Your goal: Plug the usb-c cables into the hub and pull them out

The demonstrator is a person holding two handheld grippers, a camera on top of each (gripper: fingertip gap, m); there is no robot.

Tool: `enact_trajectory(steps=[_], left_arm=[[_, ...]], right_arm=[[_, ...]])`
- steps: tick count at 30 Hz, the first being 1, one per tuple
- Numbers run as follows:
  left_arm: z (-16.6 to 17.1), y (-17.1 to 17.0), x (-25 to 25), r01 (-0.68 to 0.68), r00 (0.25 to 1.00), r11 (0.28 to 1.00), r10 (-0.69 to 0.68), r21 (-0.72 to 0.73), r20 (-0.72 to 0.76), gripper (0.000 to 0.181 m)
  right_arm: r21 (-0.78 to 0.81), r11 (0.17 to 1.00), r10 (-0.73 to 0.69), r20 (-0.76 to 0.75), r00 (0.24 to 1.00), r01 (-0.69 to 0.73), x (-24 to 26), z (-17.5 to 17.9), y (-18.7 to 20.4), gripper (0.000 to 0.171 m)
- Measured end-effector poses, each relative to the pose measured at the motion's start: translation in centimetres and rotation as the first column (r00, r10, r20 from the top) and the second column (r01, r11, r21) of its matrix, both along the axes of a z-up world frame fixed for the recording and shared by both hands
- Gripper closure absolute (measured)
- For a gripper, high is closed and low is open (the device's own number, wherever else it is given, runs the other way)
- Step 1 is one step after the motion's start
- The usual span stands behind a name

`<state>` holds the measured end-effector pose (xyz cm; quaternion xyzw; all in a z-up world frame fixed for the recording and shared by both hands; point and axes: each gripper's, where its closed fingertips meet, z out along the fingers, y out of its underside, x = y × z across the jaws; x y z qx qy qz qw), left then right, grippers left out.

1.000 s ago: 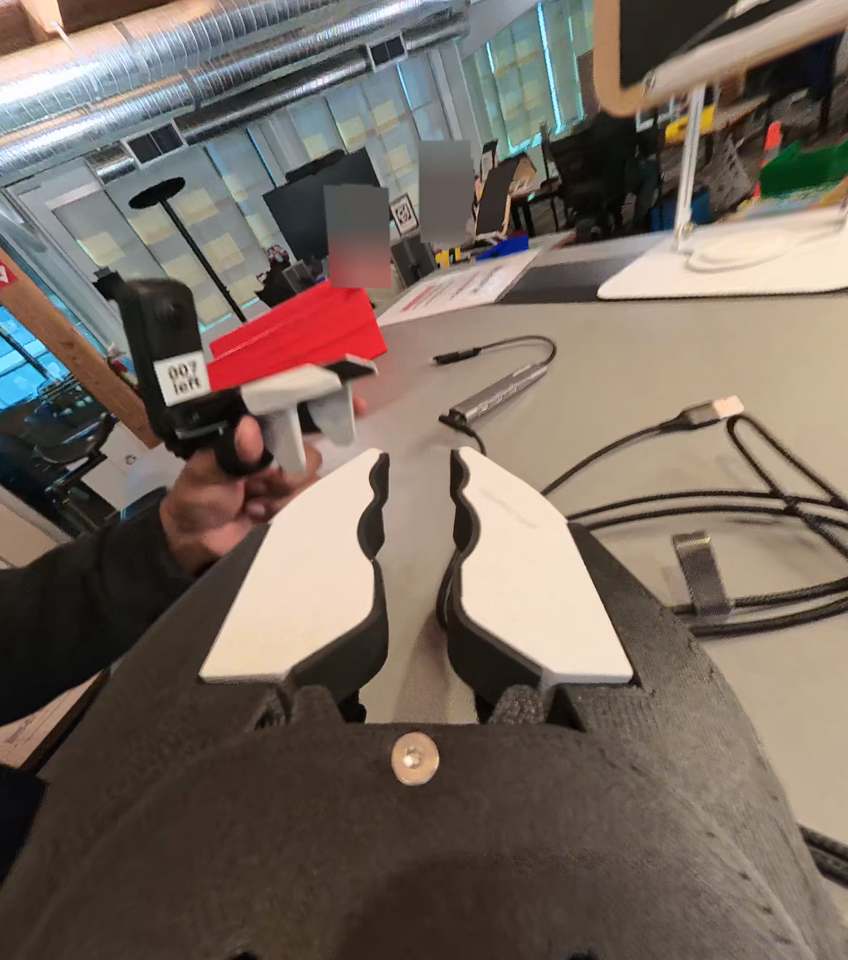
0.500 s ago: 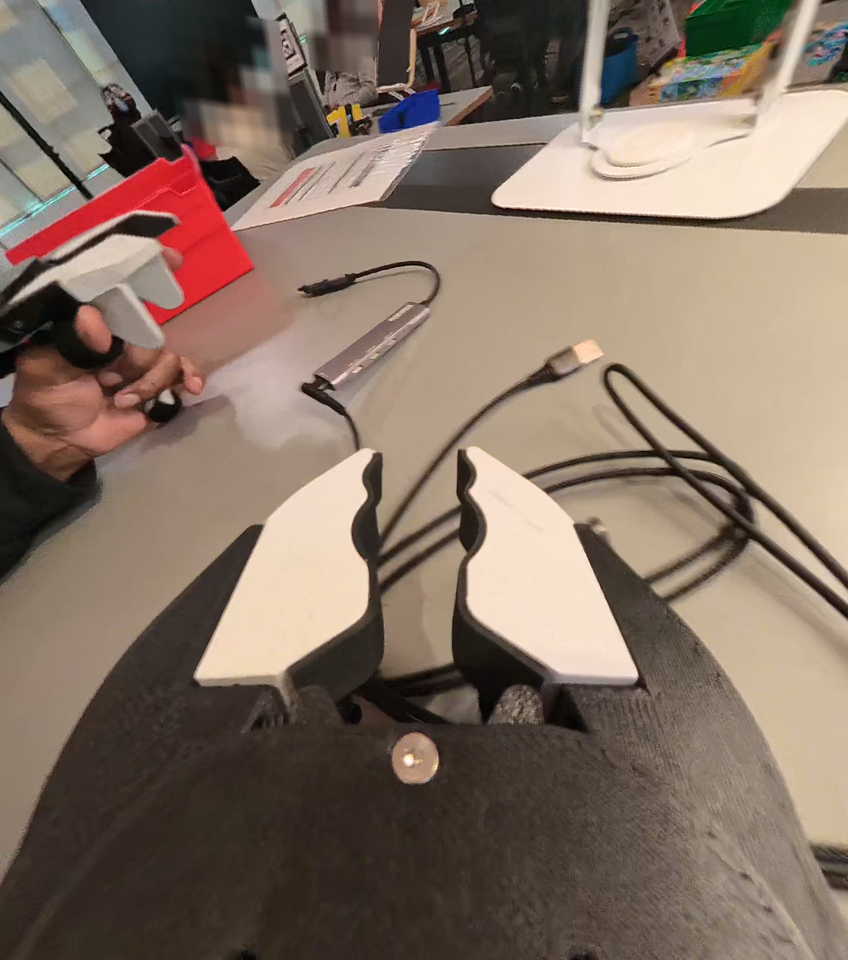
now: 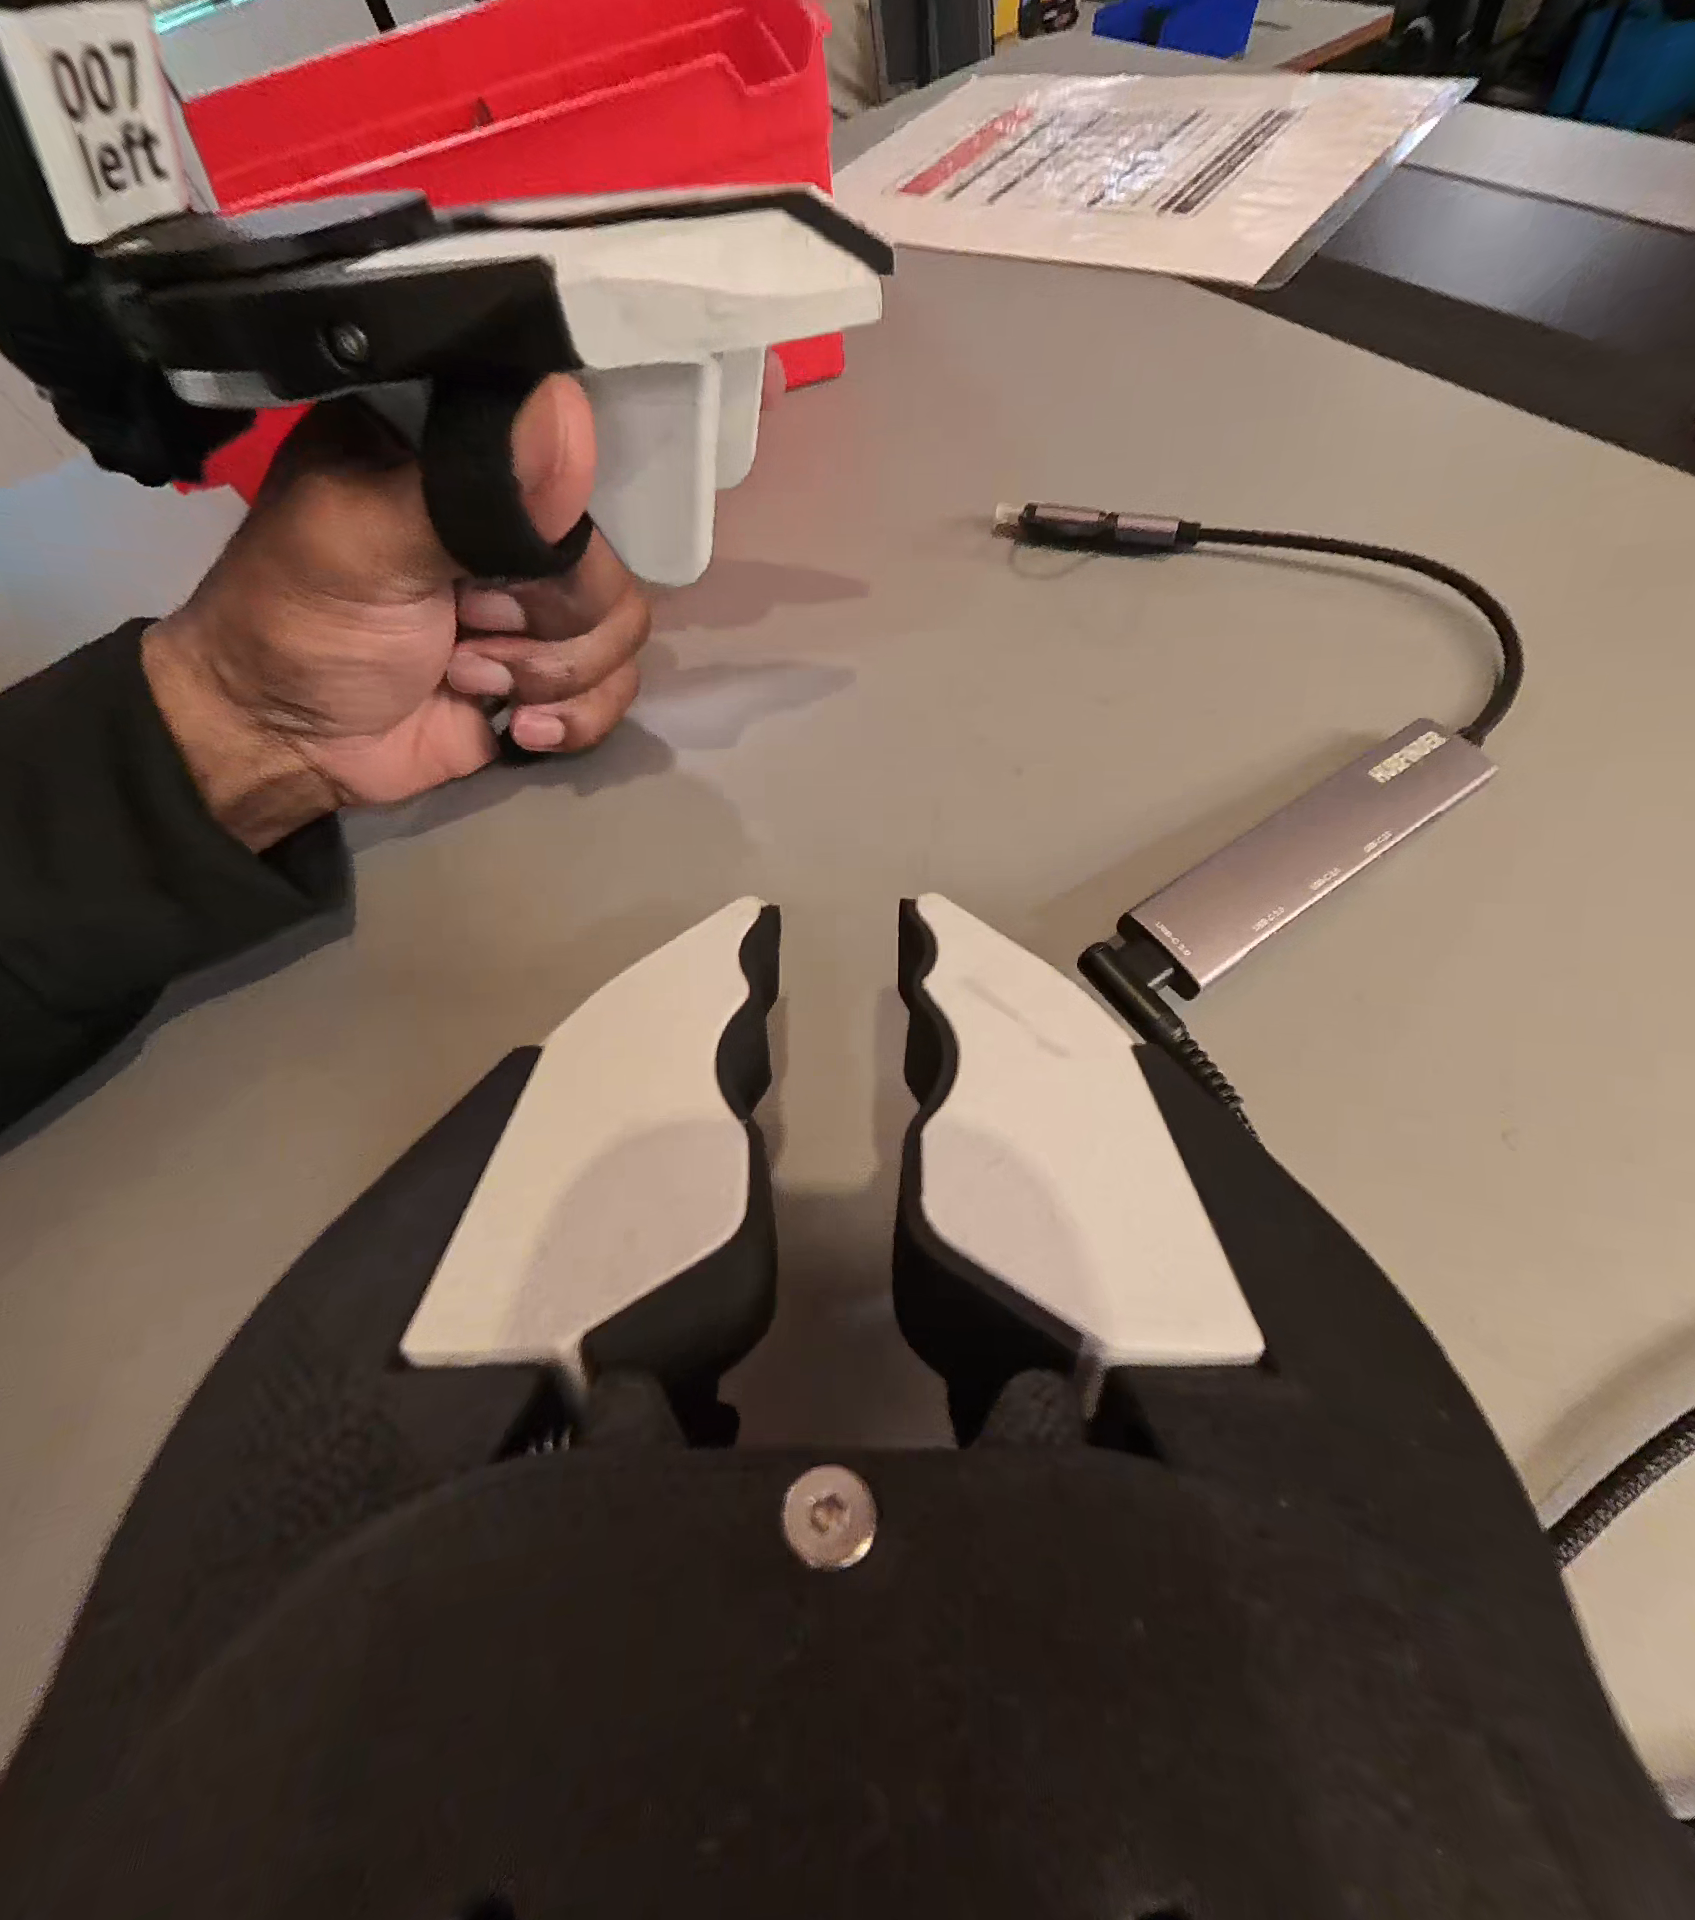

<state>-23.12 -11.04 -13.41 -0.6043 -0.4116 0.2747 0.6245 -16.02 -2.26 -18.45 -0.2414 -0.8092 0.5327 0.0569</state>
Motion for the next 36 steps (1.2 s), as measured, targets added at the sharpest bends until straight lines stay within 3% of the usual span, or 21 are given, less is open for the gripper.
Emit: enact_trajectory(steps=[4, 7, 9, 11, 13, 15, 17, 19, 23, 25, 27, 29, 33, 35, 36], left_arm=[[-0.1, -2.1, 0.2, -0.096, 0.995, 0.993, 0.095, -0.064, -0.007, 0.14], [4.0, -5.7, 3.8, -0.214, 0.975, 0.976, 0.211, -0.048, -0.067, 0.143], [7.1, -10.6, 6.3, -0.363, 0.931, 0.924, 0.357, -0.118, -0.071, 0.148], [8.5, -18.2, 8.0, -0.548, 0.824, 0.794, 0.567, -0.263, -0.002, 0.154], [6.8, -26.0, 9.1, -0.602, 0.674, 0.68, 0.714, -0.418, 0.189, 0.151], [2.9, -31.1, 8.9, -0.534, 0.568, 0.713, 0.7, -0.453, 0.432, 0.134], [-2.0, -34.8, 9.1, -0.447, 0.405, 0.737, 0.672, -0.506, 0.62, 0.126], [-5.6, -36.4, 9.4, -0.356, 0.286, 0.751, 0.654, -0.556, 0.7, 0.12], [-9.4, -37.3, 9.6, -0.219, 0.156, 0.738, 0.672, -0.638, 0.724, 0.124], [-9.9, -37.1, 9.0, -0.2, 0.174, 0.74, 0.672, -0.642, 0.72, 0.147], [-9.9, -37.2, 9.0, -0.162, 0.185, 0.728, 0.685, -0.666, 0.704, 0.15], [-7.9, -37.6, 8.7, -0.181, 0.232, 0.666, 0.744, -0.723, 0.627, 0.152], [3.8, -36.5, 7.8, -0.386, 0.404, 0.467, 0.861, -0.795, 0.31, 0.154], [10.3, -31.9, 6.7, -0.443, 0.551, 0.453, 0.818, -0.774, 0.163, 0.154], [12.8, -28.2, 5.8, -0.448, 0.646, 0.495, 0.755, -0.744, 0.114, 0.154]], right_arm=[[-0.024, 1.0, -0.008, 0.012, 1.0, 0.008, -0.1, 0.2, 0.3, 0.15], [-0.029, 1.0, -0.002, 0.066, 0.998, 0.004, -0.3, -0.1, 0.3, 0.147], [-0.064, 0.998, -0.004, 0.105, 0.994, 0.011, -0.5, 0.0, 0.5, 0.146], [-0.088, 0.996, -0.005, 0.151, 0.989, 0.018, -0.7, 0.0, 0.7, 0.146], [-0.089, 0.996, 0.008, 0.198, 0.98, 0.01, -0.6, -0.4, 0.7, 0.144], [-0.09, 0.996, 0.027, 0.219, 0.975, -0.007, -0.3, -0.6, 0.7, 0.144], [-0.105, 0.994, 0.046, 0.215, 0.976, -0.023, 0.0, -0.3, 0.7, 0.144], [-0.126, 0.992, 0.044, 0.223, 0.974, -0.016, -0.1, -0.2, 0.9, 0.144], [-0.156, 0.988, 0.051, 0.267, 0.962, -0.009, -0.3, -0.2, 1.0, 0.144], [-0.167, 0.986, 0.053, 0.275, 0.96, -0.007, -0.3, -0.1, 1.1, 0.144], [-0.179, 0.984, 0.053, 0.278, 0.959, -0.002, -0.4, 0.0, 1.2, 0.143], [-0.183, 0.983, 0.056, 0.288, 0.956, -0.002, -0.4, 0.0, 1.2, 0.143], [-0.186, 0.983, 0.058, 0.292, 0.955, -0.003, -0.4, -0.1, 1.2, 0.143], [-0.178, 0.984, 0.061, 0.302, 0.951, -0.007, -0.4, -0.2, 1.1, 0.144], [-0.173, 0.985, 0.062, 0.307, 0.95, -0.009, -0.4, -0.3, 1.0, 0.144]])
